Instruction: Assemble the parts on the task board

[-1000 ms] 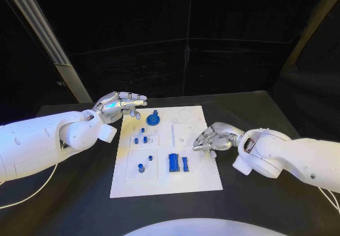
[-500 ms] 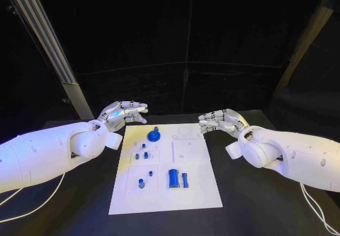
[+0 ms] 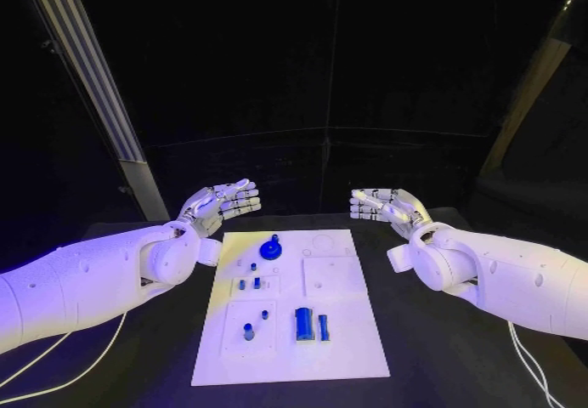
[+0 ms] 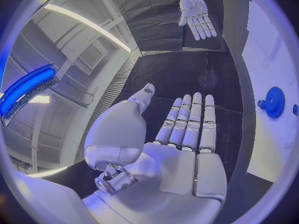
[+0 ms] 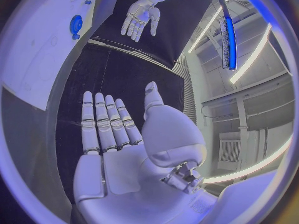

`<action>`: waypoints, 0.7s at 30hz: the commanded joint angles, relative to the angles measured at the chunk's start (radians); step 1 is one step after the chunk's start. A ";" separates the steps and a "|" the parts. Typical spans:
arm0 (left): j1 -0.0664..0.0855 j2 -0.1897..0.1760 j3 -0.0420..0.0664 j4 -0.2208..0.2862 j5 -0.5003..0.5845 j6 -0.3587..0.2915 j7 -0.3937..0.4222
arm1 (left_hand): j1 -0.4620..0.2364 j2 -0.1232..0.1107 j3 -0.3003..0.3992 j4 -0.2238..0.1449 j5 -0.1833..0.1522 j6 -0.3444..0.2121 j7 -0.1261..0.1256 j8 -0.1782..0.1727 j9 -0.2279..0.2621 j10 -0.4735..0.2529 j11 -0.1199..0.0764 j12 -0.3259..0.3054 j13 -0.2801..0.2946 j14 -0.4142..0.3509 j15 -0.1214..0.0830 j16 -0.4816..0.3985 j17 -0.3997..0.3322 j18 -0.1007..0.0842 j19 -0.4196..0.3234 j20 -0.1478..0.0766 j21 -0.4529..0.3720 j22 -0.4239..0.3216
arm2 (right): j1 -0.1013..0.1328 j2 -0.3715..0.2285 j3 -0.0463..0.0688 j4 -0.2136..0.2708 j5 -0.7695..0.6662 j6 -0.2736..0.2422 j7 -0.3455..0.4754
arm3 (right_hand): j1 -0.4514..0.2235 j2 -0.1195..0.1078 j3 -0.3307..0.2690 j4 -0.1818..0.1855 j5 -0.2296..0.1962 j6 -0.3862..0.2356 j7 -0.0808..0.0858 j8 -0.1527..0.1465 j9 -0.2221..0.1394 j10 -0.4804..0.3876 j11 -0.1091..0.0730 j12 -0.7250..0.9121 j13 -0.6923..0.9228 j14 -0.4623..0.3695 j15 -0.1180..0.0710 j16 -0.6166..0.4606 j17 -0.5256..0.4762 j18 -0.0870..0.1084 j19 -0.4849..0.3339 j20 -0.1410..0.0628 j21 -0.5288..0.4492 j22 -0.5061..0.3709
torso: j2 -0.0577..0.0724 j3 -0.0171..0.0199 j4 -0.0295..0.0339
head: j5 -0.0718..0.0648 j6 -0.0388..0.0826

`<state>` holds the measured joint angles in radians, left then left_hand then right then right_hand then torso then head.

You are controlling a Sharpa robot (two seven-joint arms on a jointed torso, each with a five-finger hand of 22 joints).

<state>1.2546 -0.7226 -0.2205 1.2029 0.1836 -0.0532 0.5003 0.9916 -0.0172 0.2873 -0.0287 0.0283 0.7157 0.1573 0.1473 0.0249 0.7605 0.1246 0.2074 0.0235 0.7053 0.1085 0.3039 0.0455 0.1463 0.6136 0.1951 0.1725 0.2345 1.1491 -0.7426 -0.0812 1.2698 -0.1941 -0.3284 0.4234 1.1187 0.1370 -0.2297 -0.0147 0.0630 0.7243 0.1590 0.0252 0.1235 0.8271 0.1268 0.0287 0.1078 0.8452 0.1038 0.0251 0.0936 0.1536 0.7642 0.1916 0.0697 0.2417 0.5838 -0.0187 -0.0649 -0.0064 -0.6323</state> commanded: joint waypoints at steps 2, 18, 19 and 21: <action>-0.014 -0.005 0.017 0.032 -0.023 -0.074 0.002 | -0.342 0.017 -0.099 0.029 -0.028 -0.247 -0.055 -0.051 -0.025 -0.263 -0.043 -0.072 -0.024 -0.244 -0.037 -0.105 -0.046 -0.044 -0.212 -0.068 -0.059 -0.081 | -0.010 -0.003 0.012 0.045 0.033 -0.079 0.017 | -0.389 -0.047 0.080 0.015 -0.063 -0.252 -0.056 -0.025 -0.043 -0.288 -0.044 -0.029 -0.038 -0.294 -0.104 -0.025 -0.094 -0.051 -0.266 -0.067 -0.070 -0.084 | -0.022 0.0106 0.0366 | 0.003 0.017; -0.159 -0.045 0.171 0.286 -0.145 -0.562 0.016 | -0.660 0.017 -0.191 0.029 -0.028 -0.476 -0.157 -0.147 -0.025 -0.506 -0.125 -0.207 -0.024 -0.469 -0.109 -0.202 -0.046 -0.146 -0.408 -0.195 -0.172 -0.156 | -0.096 -0.036 0.079 0.291 0.188 -0.429 0.094 | -0.741 -0.137 0.151 0.015 -0.063 -0.480 -0.159 -0.025 -0.123 -0.549 -0.127 -0.029 -0.108 -0.561 -0.104 -0.025 -0.094 -0.154 -0.506 -0.192 -0.070 -0.160 | -0.040 0.0187 0.0649 | 0.006 0.032; -0.166 -0.047 0.179 0.299 -0.151 -0.585 0.016 | -0.673 0.017 -0.194 0.029 -0.028 -0.486 -0.157 -0.147 -0.025 -0.516 -0.125 -0.207 -0.024 -0.478 -0.109 -0.206 -0.046 -0.146 -0.416 -0.195 -0.172 -0.159 | -0.097 -0.037 0.080 0.296 0.191 -0.435 0.095 | -0.756 -0.137 0.154 0.015 -0.063 -0.490 -0.159 -0.025 -0.123 -0.559 -0.127 -0.029 -0.108 -0.571 -0.104 -0.025 -0.094 -0.154 -0.516 -0.192 -0.070 -0.163 | -0.040 0.0187 0.0649 | 0.006 0.032; -0.181 -0.051 0.195 0.325 -0.163 -0.636 0.018 | -0.701 0.017 -0.204 0.029 -0.028 -0.506 -0.157 -0.147 -0.025 -0.538 -0.125 -0.207 -0.024 -0.499 -0.109 -0.215 -0.046 -0.146 -0.433 -0.195 -0.172 -0.235 | -0.099 -0.037 0.081 0.300 0.194 -0.442 0.097 | -0.788 -0.137 0.159 0.015 -0.063 -0.510 -0.159 -0.025 -0.123 -0.582 -0.127 -0.029 -0.108 -0.596 -0.104 -0.025 -0.094 -0.154 -0.537 -0.192 -0.070 -0.170 | -0.040 0.0187 0.0649 | 0.006 0.032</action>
<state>1.0763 -0.7714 -0.0291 1.5154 0.0778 -0.5327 0.5008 0.3928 0.0000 0.1150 0.0002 0.0038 0.2834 0.0183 0.0170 0.0014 0.3008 0.0071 0.0571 0.0014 0.2791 0.0047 0.1199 0.0018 0.0369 0.2464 0.0383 0.0276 0.0874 1.0484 -0.7792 -0.0014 1.5653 -0.0394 -0.6945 0.4859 0.4510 0.0114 -0.0953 -0.0011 0.0064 0.2915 0.0210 0.0040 0.0077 0.3334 0.0085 0.0073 0.0049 0.3409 0.0034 0.0046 0.0034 0.0534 0.3104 0.0438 0.0067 0.0973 0.5447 -0.0003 -0.0009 0.0002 -0.5999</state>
